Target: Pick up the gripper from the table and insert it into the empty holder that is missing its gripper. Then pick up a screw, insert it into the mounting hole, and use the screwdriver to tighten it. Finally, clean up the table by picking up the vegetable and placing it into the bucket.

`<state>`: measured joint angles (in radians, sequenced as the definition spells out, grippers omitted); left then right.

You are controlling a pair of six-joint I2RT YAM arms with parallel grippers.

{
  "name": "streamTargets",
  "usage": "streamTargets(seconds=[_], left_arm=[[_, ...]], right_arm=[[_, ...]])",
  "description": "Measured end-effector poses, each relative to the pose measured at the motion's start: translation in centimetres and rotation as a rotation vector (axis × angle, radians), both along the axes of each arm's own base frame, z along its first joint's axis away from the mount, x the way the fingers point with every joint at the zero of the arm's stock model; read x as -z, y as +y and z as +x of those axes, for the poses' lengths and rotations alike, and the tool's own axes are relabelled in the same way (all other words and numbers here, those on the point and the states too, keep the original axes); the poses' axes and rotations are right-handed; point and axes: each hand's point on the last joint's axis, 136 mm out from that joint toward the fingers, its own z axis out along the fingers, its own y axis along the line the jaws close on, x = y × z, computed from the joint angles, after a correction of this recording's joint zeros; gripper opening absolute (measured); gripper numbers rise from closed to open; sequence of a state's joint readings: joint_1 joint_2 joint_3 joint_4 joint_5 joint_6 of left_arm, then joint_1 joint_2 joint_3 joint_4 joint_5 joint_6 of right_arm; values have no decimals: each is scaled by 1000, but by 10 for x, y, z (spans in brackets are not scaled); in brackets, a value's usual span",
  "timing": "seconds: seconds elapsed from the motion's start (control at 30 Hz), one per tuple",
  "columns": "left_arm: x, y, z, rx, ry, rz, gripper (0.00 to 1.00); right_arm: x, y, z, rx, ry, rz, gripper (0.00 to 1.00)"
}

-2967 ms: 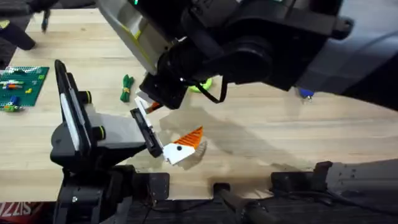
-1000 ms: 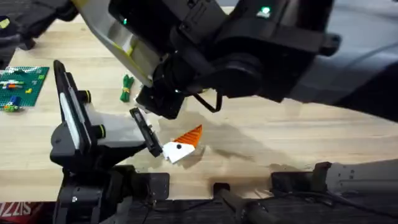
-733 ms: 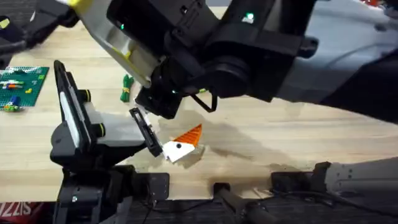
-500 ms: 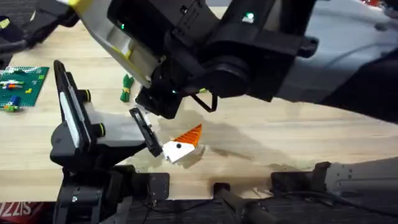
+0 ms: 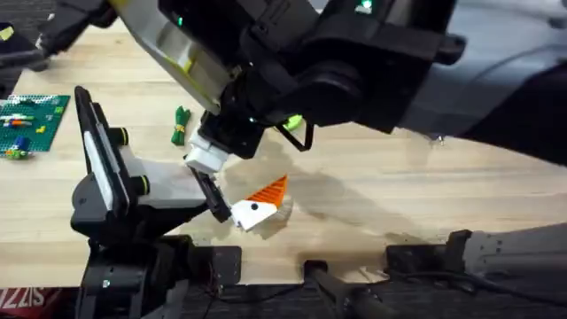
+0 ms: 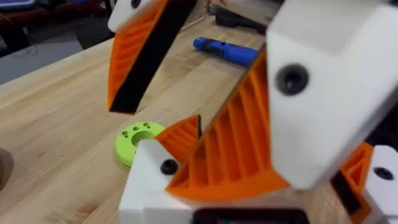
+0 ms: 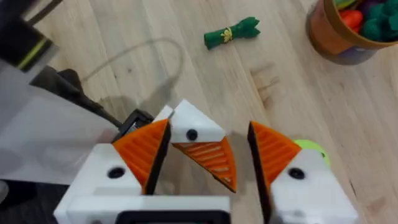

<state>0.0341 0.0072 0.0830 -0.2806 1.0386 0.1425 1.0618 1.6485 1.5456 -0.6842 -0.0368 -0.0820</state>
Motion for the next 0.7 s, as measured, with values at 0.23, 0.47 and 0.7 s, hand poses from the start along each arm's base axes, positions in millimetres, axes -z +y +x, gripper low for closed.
streamTargets(seconds=[0.23, 0.47, 0.7], left_arm=[[0, 0, 0, 1, -3, 2, 985], [0, -1, -1, 9, -11, 5, 985], [0, -1, -2, 15, -11, 4, 960]], right_arm=[[-4, 2, 0, -3, -4, 10, 811], [-17, 5, -5, -18, -5, 48, 994], [-25, 2, -6, -17, 10, 72, 993]])
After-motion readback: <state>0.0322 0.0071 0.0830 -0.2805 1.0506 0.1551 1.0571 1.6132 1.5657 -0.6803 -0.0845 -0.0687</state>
